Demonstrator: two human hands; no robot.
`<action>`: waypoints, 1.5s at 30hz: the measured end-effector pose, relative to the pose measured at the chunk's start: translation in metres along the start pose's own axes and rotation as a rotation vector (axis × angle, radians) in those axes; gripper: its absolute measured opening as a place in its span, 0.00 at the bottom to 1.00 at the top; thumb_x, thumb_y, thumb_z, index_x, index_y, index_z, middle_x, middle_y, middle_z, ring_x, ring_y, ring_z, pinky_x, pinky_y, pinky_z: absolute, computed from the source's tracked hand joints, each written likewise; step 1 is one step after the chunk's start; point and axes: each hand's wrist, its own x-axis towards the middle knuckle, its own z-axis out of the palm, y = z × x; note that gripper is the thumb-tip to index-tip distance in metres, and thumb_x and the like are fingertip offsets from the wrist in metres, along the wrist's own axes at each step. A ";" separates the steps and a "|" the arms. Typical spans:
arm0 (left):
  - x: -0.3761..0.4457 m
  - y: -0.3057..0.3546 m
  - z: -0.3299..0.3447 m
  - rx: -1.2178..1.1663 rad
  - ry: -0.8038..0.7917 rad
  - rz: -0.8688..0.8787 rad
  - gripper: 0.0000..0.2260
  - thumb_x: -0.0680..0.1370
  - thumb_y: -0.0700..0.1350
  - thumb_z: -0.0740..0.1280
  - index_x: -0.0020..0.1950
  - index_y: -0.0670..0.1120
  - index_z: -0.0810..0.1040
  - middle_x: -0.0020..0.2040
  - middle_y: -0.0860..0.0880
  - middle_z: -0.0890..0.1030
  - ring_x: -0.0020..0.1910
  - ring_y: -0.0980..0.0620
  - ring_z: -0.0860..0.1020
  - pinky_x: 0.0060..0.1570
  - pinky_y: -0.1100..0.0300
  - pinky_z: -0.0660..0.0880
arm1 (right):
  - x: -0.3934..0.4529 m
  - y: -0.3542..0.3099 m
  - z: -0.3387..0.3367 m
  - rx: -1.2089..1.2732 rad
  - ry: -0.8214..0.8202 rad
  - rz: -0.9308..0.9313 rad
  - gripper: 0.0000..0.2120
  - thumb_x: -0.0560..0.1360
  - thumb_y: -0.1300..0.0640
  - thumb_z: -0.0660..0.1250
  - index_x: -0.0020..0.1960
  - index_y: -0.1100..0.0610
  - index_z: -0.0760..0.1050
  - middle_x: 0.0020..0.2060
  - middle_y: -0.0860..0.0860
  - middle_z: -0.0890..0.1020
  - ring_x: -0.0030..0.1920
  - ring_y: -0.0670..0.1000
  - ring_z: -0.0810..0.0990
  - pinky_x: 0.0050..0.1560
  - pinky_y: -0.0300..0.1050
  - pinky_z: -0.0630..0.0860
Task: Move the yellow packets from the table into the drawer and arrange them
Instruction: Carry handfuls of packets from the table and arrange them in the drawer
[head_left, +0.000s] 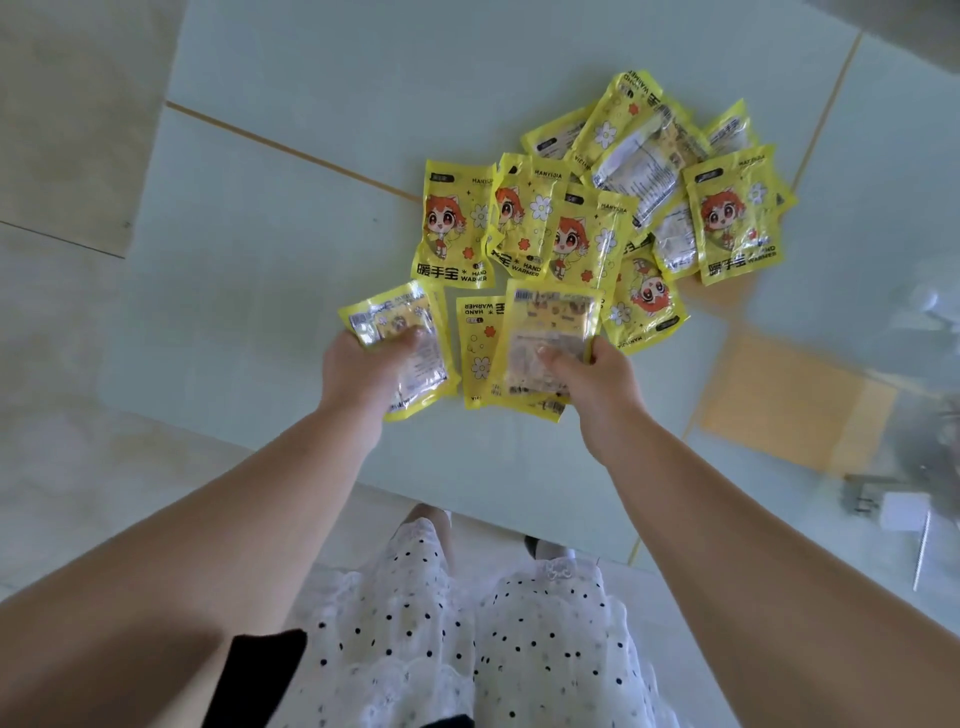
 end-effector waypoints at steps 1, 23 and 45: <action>0.004 0.008 -0.001 -0.028 -0.008 0.006 0.10 0.67 0.46 0.76 0.46 0.46 0.81 0.43 0.46 0.83 0.41 0.48 0.82 0.41 0.57 0.79 | 0.002 -0.010 0.000 0.019 0.017 -0.028 0.05 0.72 0.57 0.71 0.43 0.50 0.75 0.41 0.48 0.82 0.49 0.55 0.82 0.52 0.51 0.79; 0.059 0.091 0.049 0.321 0.031 0.231 0.15 0.72 0.49 0.73 0.39 0.47 0.67 0.45 0.46 0.75 0.45 0.46 0.73 0.45 0.54 0.70 | 0.054 -0.109 0.039 -0.391 0.201 -0.293 0.11 0.73 0.54 0.68 0.47 0.55 0.67 0.46 0.50 0.73 0.38 0.50 0.69 0.29 0.41 0.60; 0.026 0.023 -0.030 -0.320 -0.052 0.063 0.08 0.73 0.38 0.72 0.51 0.44 0.80 0.41 0.52 0.83 0.34 0.60 0.82 0.33 0.66 0.77 | 0.015 -0.078 0.034 -0.319 -0.019 -0.358 0.13 0.73 0.57 0.69 0.54 0.52 0.69 0.40 0.43 0.74 0.39 0.45 0.75 0.37 0.40 0.72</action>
